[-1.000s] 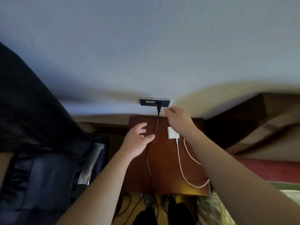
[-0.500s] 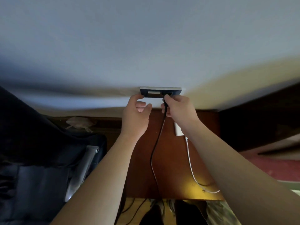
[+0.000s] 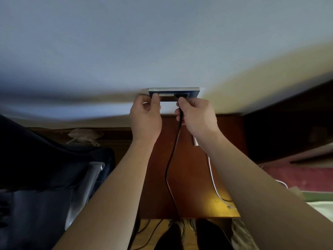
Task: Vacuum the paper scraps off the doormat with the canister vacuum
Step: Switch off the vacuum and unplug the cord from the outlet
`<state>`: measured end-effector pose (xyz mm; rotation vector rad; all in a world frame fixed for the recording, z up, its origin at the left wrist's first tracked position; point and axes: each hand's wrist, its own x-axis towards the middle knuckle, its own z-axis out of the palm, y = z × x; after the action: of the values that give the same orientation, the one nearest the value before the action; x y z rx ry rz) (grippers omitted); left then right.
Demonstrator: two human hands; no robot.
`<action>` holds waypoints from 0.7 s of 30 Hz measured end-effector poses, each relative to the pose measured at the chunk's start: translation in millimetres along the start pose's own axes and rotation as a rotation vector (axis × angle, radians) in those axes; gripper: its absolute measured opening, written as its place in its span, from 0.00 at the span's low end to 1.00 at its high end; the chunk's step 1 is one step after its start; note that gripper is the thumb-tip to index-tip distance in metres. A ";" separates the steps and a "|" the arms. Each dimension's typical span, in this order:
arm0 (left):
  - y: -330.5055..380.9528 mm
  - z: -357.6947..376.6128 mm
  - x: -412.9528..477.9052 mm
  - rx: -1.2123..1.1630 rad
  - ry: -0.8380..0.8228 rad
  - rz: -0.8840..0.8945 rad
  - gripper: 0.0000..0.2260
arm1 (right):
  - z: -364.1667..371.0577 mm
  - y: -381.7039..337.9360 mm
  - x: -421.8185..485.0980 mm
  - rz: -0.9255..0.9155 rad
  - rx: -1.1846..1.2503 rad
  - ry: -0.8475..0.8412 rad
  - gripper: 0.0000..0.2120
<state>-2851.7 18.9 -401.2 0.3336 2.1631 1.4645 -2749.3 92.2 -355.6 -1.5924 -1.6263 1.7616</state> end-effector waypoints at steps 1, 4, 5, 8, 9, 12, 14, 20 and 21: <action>0.3 0.1 -0.3 -0.003 0.001 0.001 0.11 | 0.1 0.2 -0.5 -0.004 -0.007 0.014 0.15; 0.7 1.2 -1.8 -0.005 0.009 0.007 0.11 | -0.2 2.0 -2.4 -0.012 -0.040 0.049 0.15; 0.7 1.4 -2.0 -0.006 0.011 0.011 0.11 | 0.6 2.7 -2.6 -0.009 -0.034 0.056 0.15; 0.4 2.4 -2.6 -0.016 0.013 0.019 0.09 | 4.9 5.4 -1.3 0.009 0.059 0.058 0.13; -0.3 2.8 -2.6 -0.018 0.018 0.021 0.09 | 6.3 6.6 -1.0 0.011 0.089 0.059 0.13; -2.4 3.9 -1.8 -0.018 0.028 0.030 0.09 | 8.0 9.7 -0.7 -0.001 0.108 0.074 0.14; -4.0 4.1 -1.1 -0.019 0.031 0.035 0.09 | 8.4 10.9 -0.8 -0.008 0.115 0.086 0.14; -8.3 3.0 2.2 -0.002 0.031 0.045 0.13 | 11.2 15.0 0.5 -0.006 0.166 0.099 0.11; -8.9 3.0 2.5 0.002 0.029 0.047 0.13 | 11.5 15.4 0.5 -0.007 0.172 0.103 0.11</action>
<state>-2851.5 18.9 -410.9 0.3686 2.1933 1.5017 -2751.8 81.2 -371.1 -1.5686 -1.3922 1.7343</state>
